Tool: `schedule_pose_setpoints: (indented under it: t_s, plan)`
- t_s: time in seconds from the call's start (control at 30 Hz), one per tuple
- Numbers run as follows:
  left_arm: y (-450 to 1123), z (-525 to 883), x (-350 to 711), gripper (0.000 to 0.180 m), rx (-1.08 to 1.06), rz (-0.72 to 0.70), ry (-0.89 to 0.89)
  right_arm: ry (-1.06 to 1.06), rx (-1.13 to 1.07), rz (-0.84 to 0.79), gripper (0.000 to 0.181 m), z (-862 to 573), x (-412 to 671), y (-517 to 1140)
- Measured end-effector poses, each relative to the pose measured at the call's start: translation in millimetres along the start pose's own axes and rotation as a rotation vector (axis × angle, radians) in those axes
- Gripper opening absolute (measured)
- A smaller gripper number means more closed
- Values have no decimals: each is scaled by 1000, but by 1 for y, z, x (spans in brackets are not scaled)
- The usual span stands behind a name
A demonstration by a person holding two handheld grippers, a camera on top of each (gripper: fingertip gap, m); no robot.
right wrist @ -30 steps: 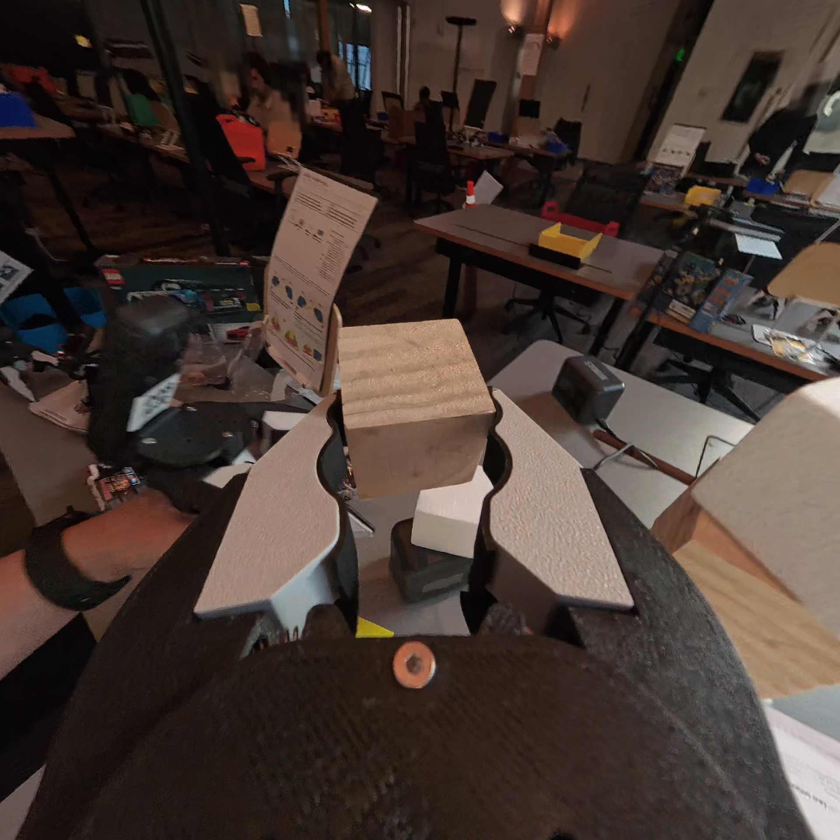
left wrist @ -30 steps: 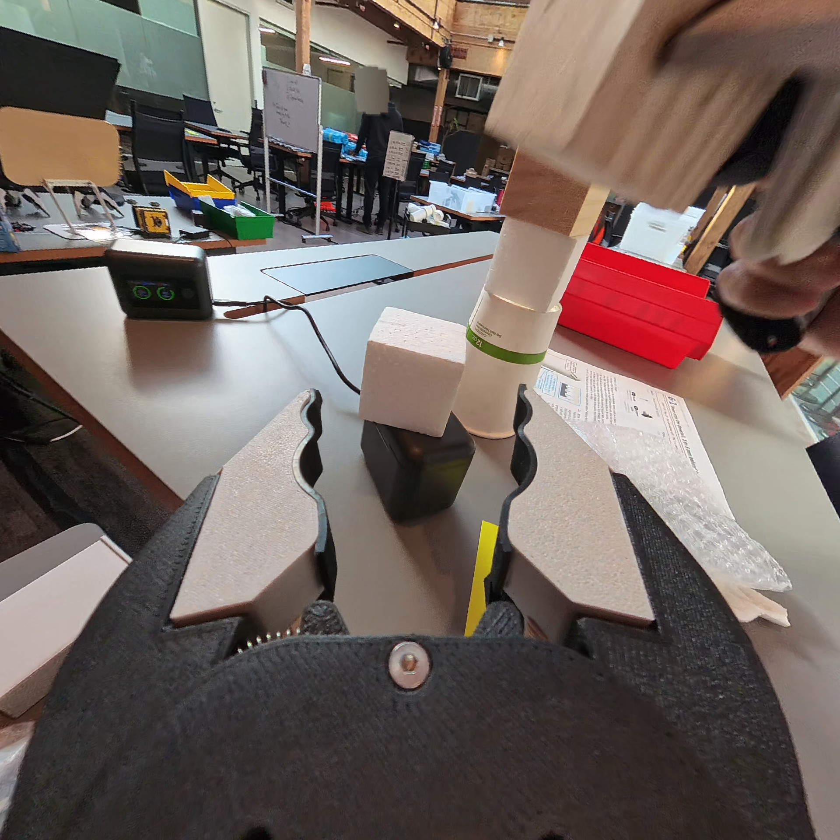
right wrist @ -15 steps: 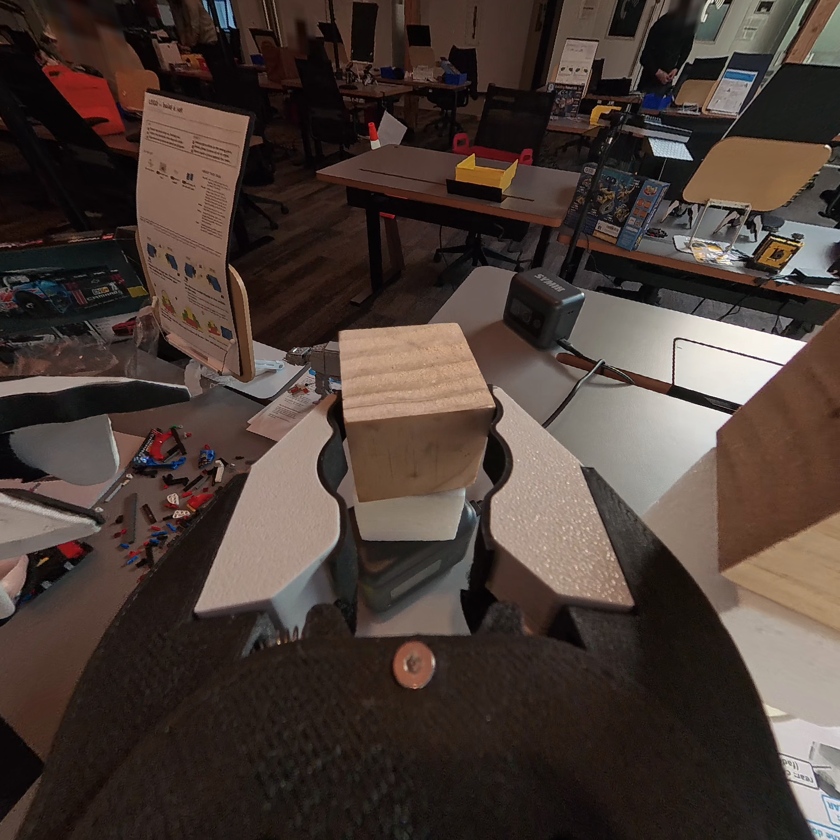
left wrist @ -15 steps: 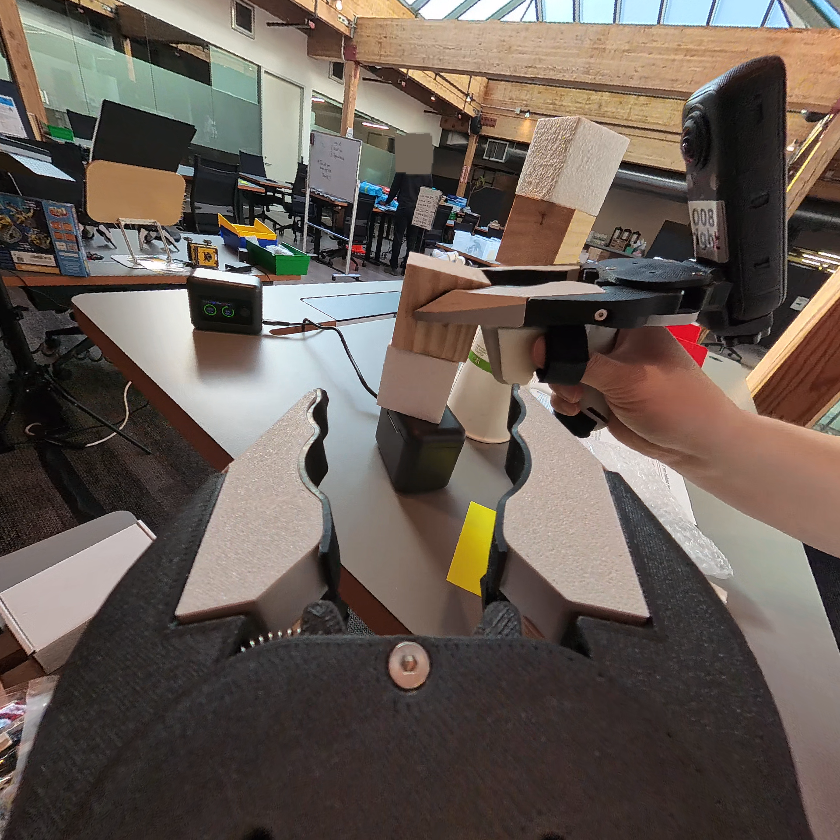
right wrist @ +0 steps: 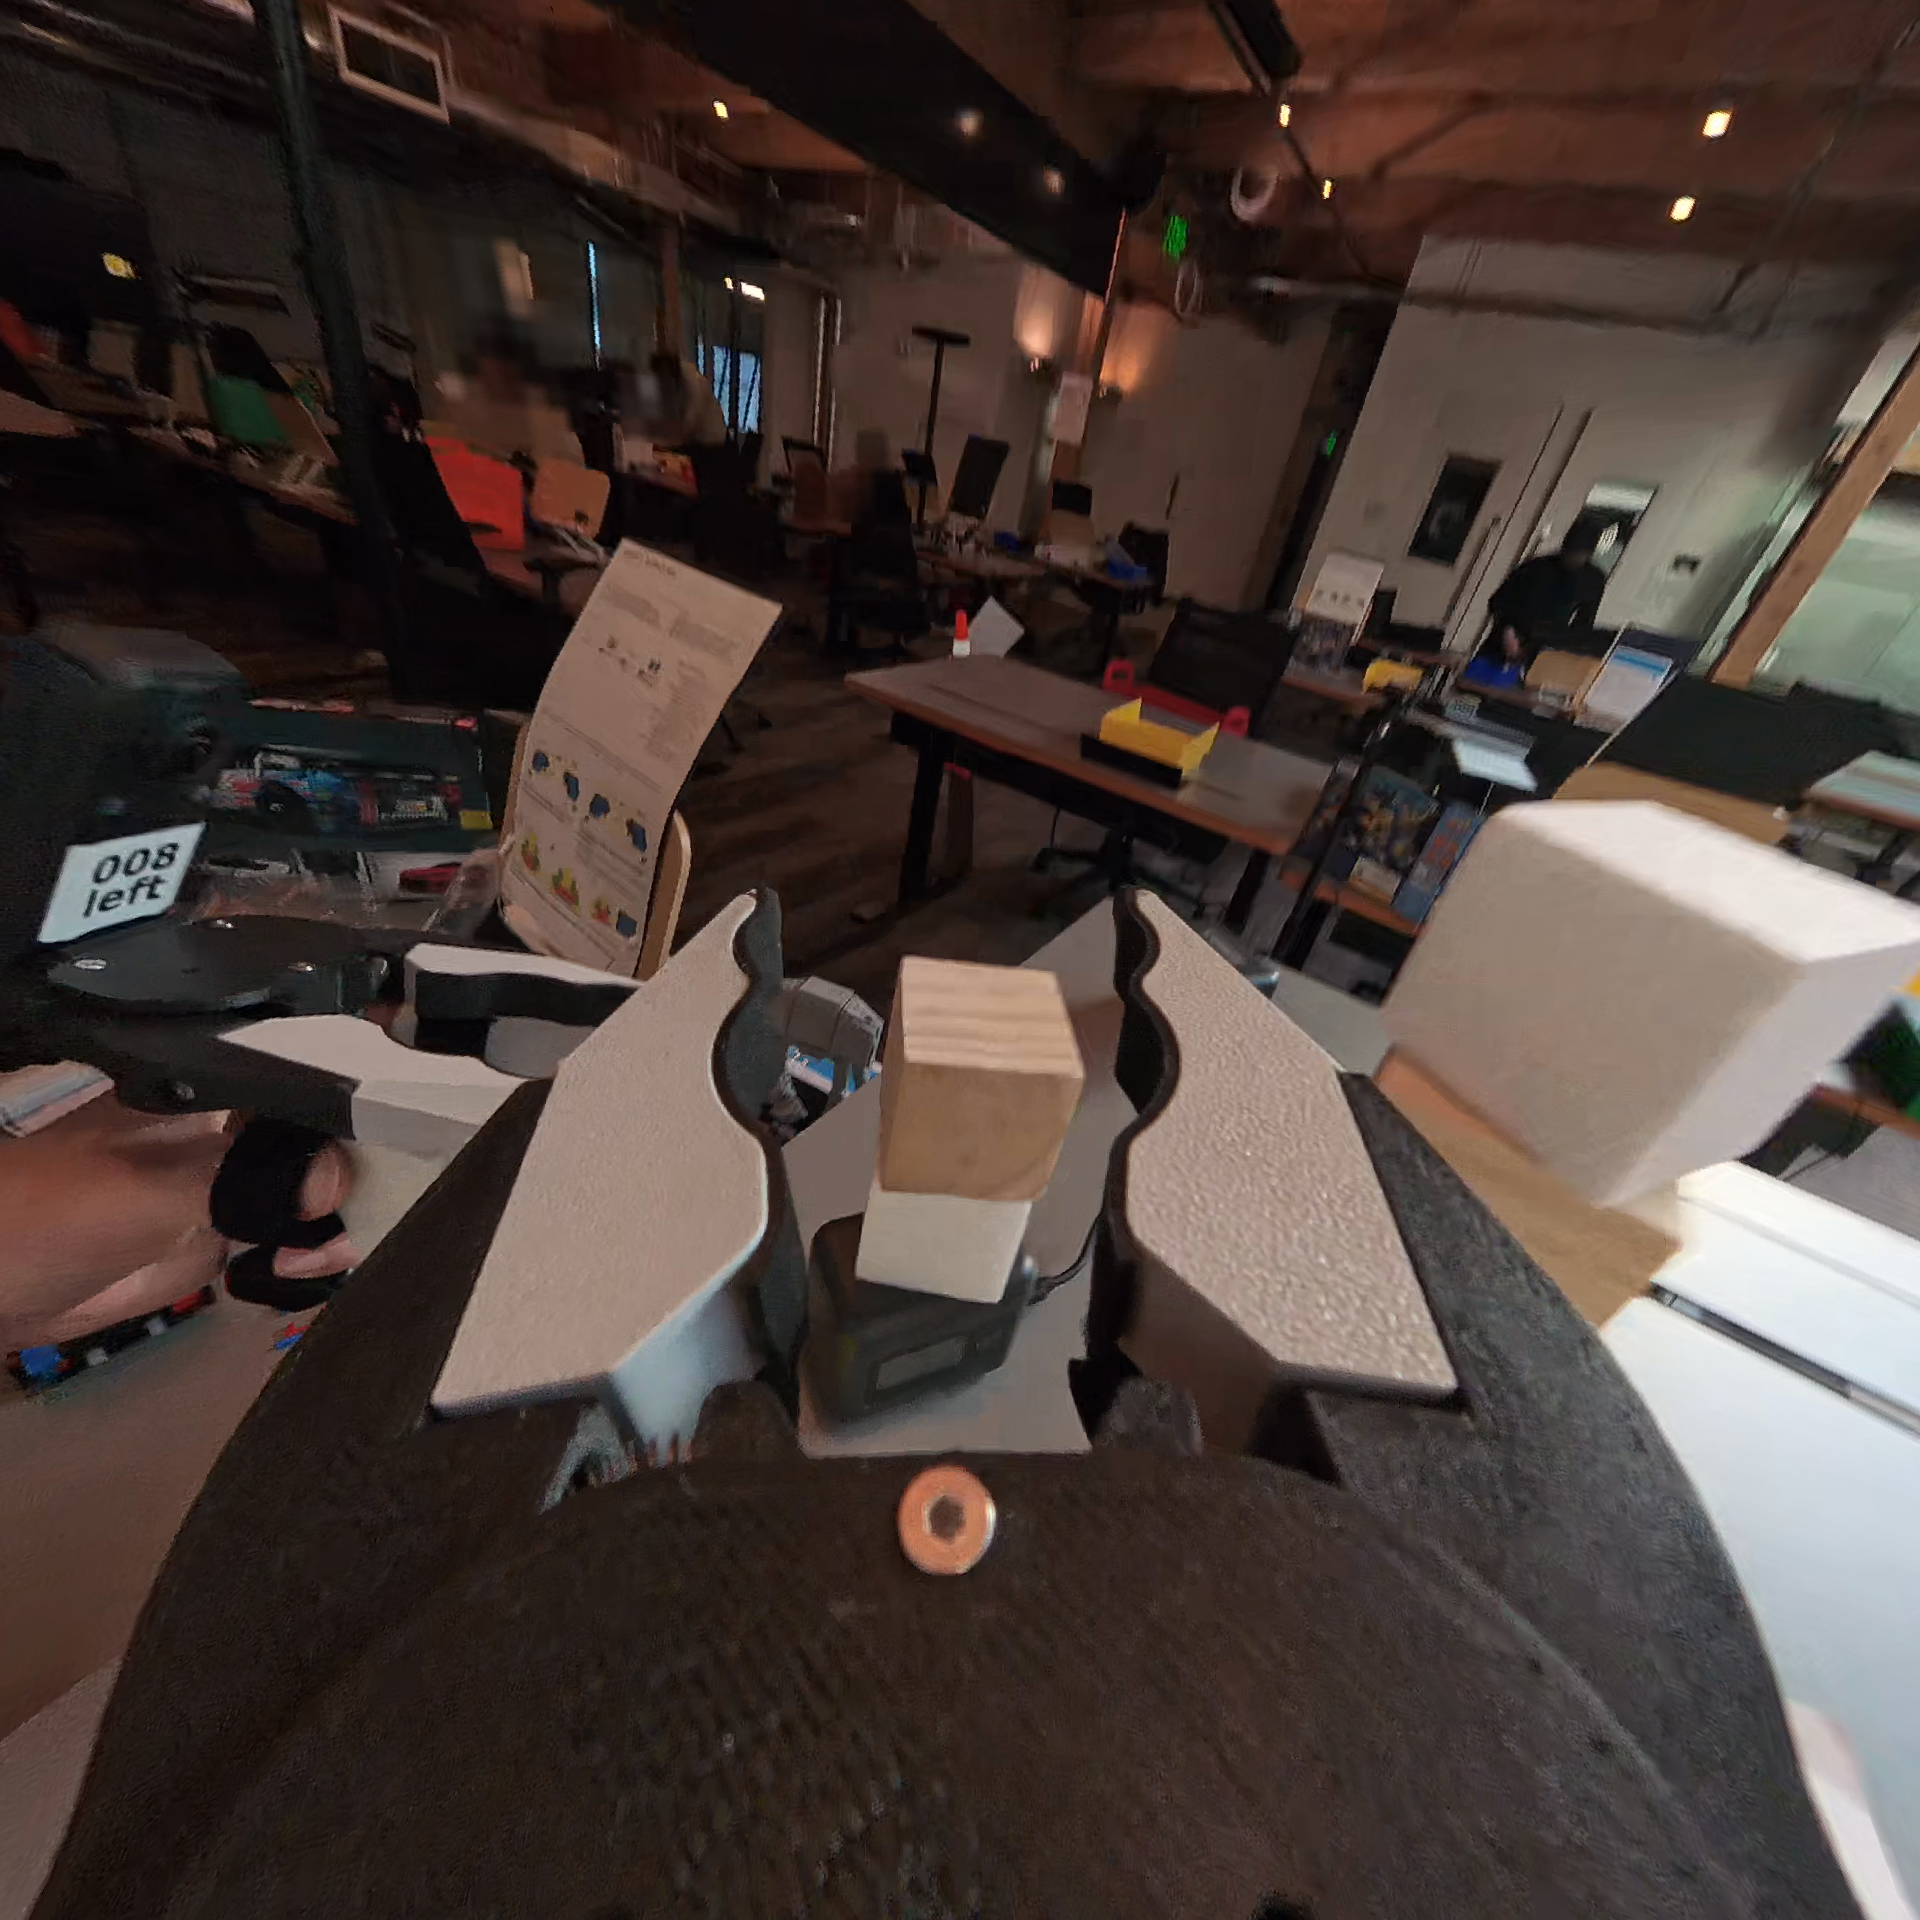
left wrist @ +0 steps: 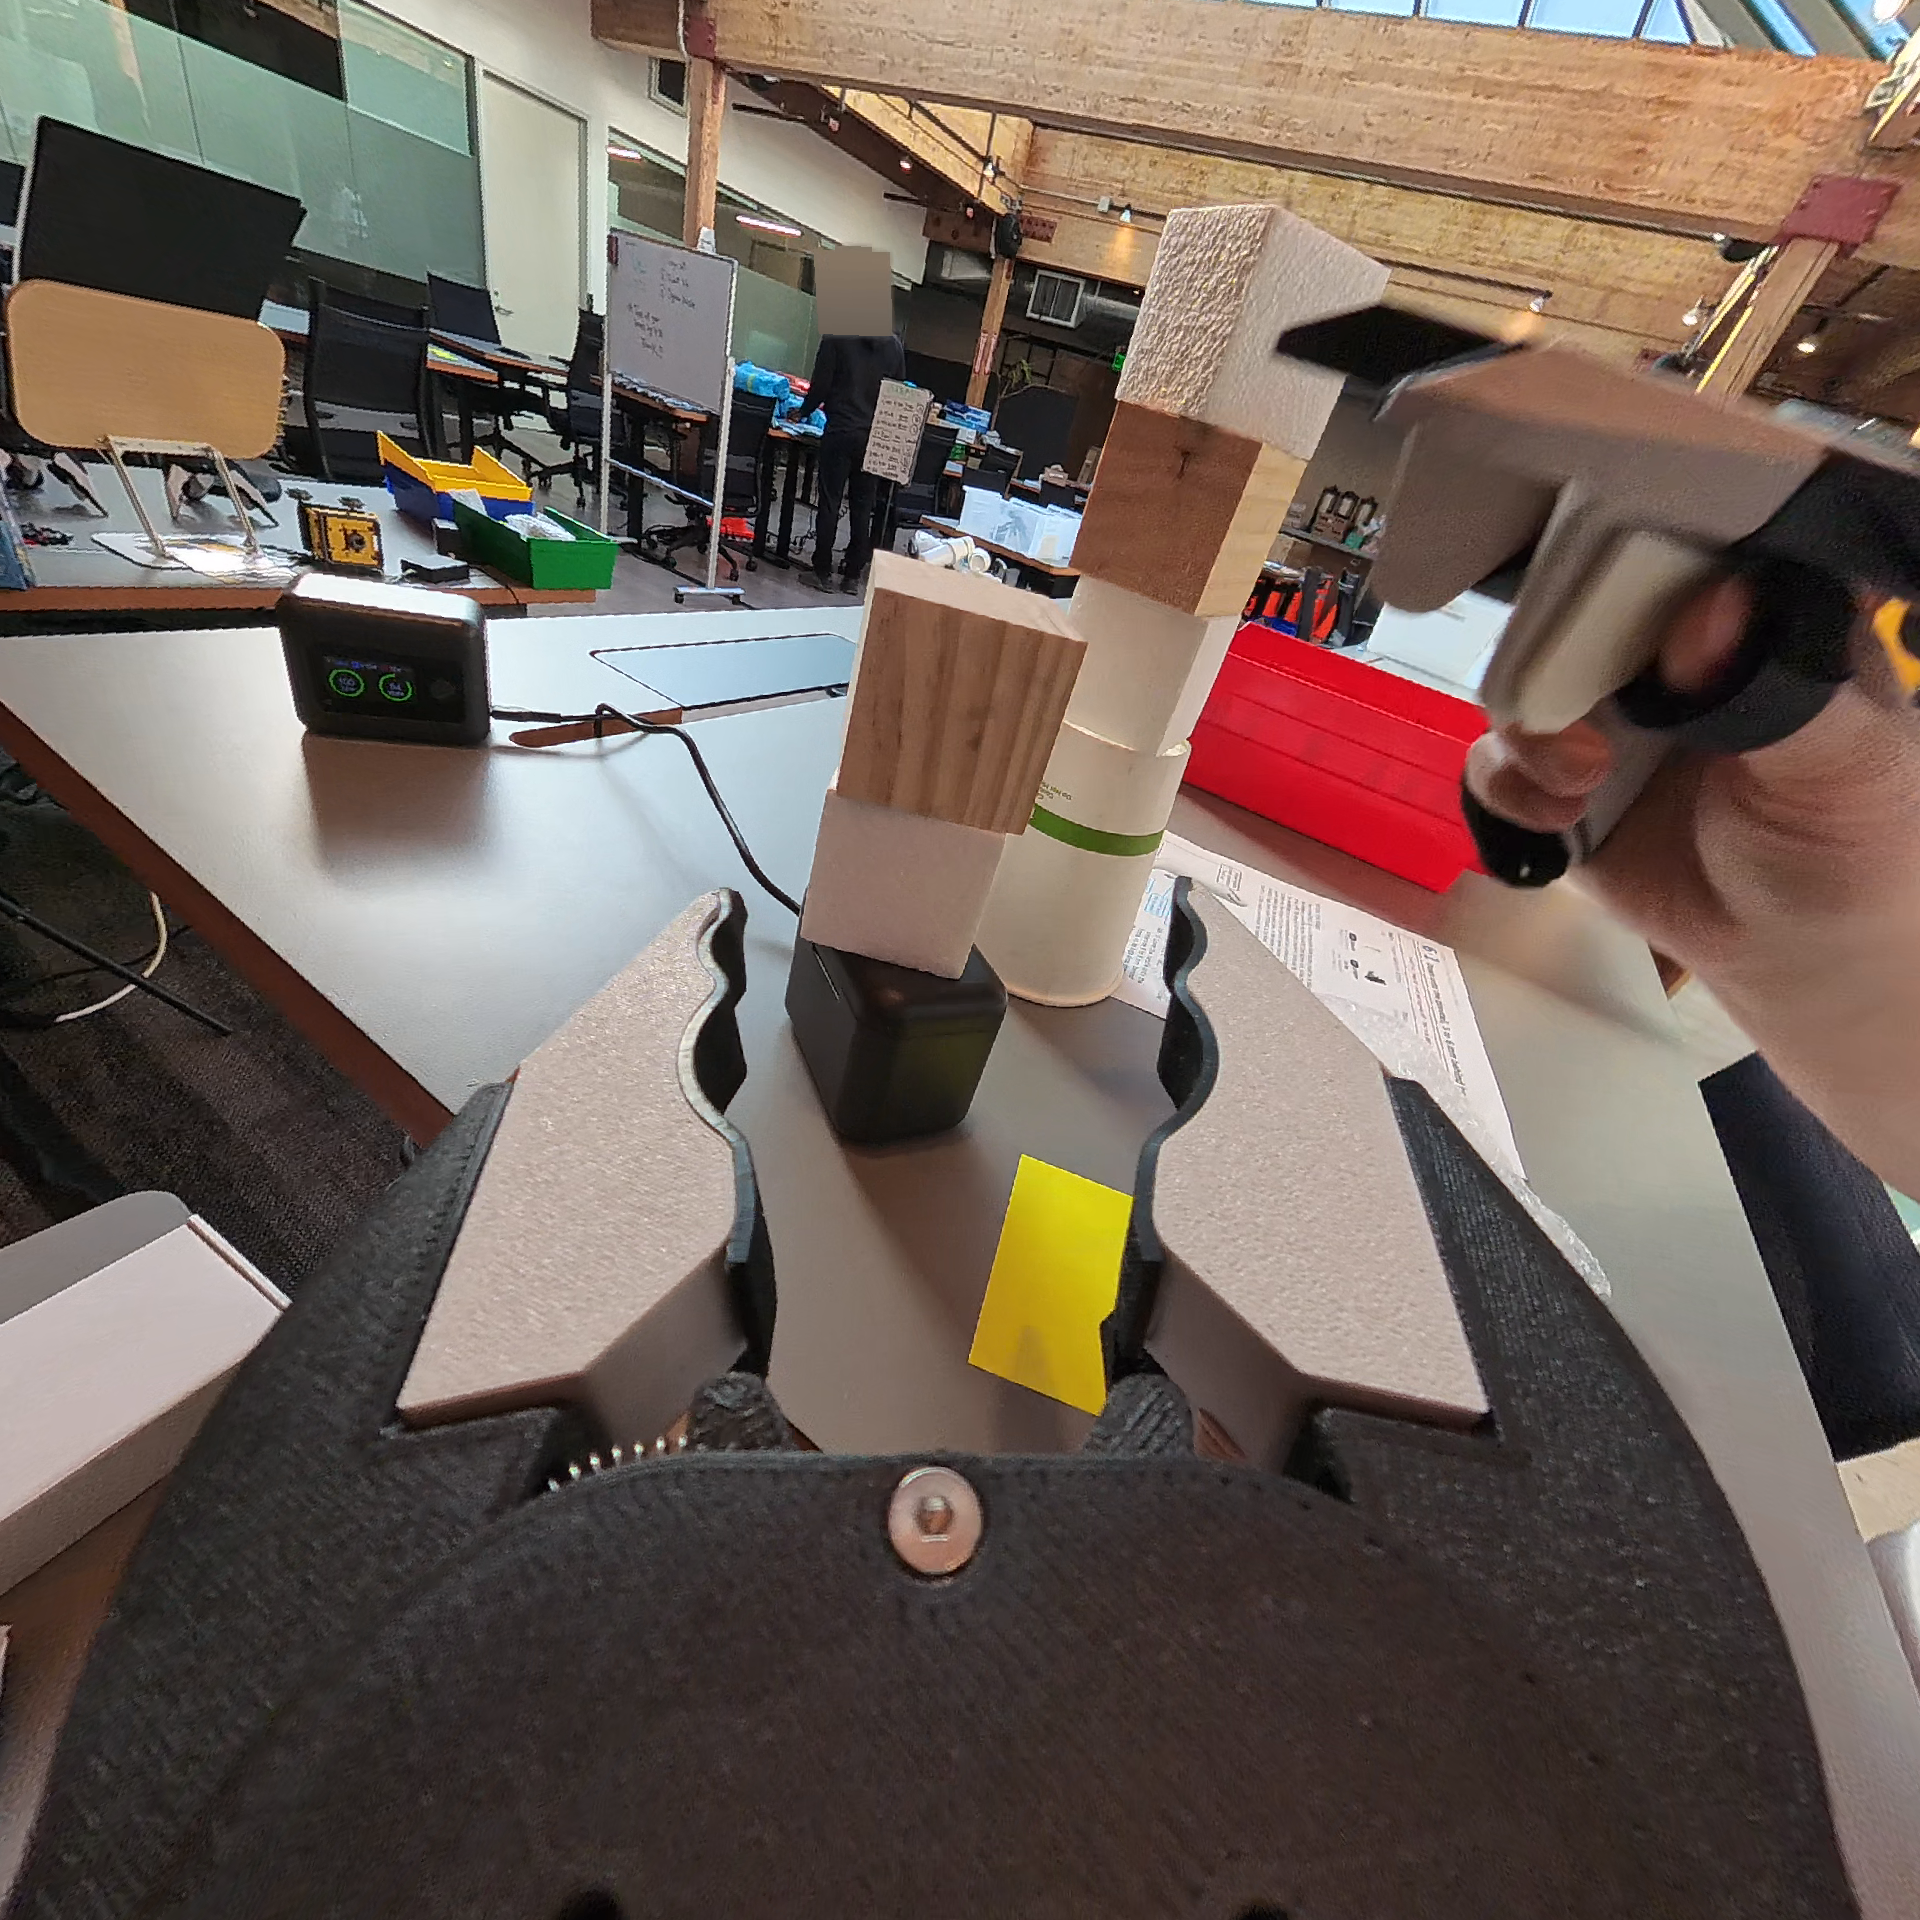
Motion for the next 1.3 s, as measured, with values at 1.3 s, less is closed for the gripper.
schedule_pose_setpoints:
  t_s: [1.3]
  plan:
    - [161,-62,122,62,-173,439,398,65,-38,63,62,-158,18,-102]
Point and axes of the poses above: each gripper's, where its closed fingertips meet, y out along the fingers, x out of its top, z = x × y across the jaws, the point moved 7 cm from there along -y, back along the fingers, and after that the axes turned 15 degrees about z, right-handed, at the moved point
